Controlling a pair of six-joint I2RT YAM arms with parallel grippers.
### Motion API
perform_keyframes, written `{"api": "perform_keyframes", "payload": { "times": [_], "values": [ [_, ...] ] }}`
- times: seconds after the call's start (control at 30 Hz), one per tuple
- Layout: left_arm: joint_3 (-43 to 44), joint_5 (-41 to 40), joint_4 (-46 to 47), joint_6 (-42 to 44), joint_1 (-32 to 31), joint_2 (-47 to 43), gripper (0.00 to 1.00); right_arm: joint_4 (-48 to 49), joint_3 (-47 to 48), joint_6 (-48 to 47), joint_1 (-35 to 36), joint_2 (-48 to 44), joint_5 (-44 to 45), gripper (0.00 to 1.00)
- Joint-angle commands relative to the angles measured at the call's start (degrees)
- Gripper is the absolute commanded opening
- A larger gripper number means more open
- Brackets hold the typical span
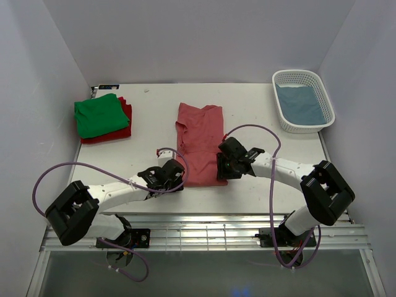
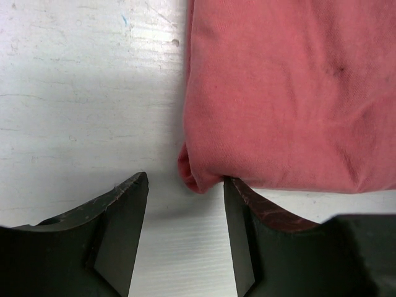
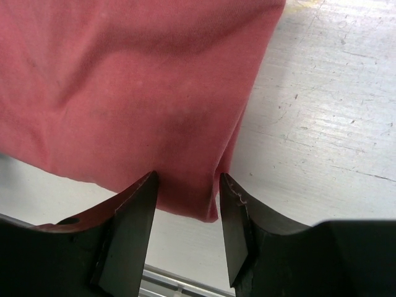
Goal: Fold and stack the t-shirts
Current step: Grab one side of the 2/3 rectangular tshirt with both arms
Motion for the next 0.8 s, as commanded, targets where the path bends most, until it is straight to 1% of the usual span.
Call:
{"api": "perform_keyframes", "payload": {
  "times": [0.0, 0.2, 0.27, 0.37, 0.5, 0.77],
  "values": [
    [-1.13, -0.41, 3.94, 1.23, 1.13, -1.41, 0.63, 0.25, -0.71, 0.81, 0.55, -0.56, 1.18, 0.51],
    [-1.92, 2.92, 8.43, 2.55, 4.3, -0.98, 0.63, 0.43, -1.06, 0.81, 0.55, 0.23, 1.54, 0.54],
    [-1.75, 4.33, 8.96, 2.9, 5.53, 0.34, 0.64, 0.6, -1.06, 0.64, 0.64, 0.75, 1.62, 0.55],
    [-0.61, 4.51, 8.61, 3.25, 5.62, 0.61, 0.63, 0.78, -0.89, 0.64, 0.64, 1.19, 1.27, 0.54],
    [0.36, 4.69, 6.95, 2.99, 5.53, -3.6, 0.63, 0.78, -0.89, 0.64, 0.55, 1.19, 1.45, 0.54],
    [-0.87, 5.92, 4.65, 0.71, 5.62, -9.84, 0.62, 0.25, -0.1, 0.46, 0.64, 2.07, 1.36, 0.54]
  ]
}}
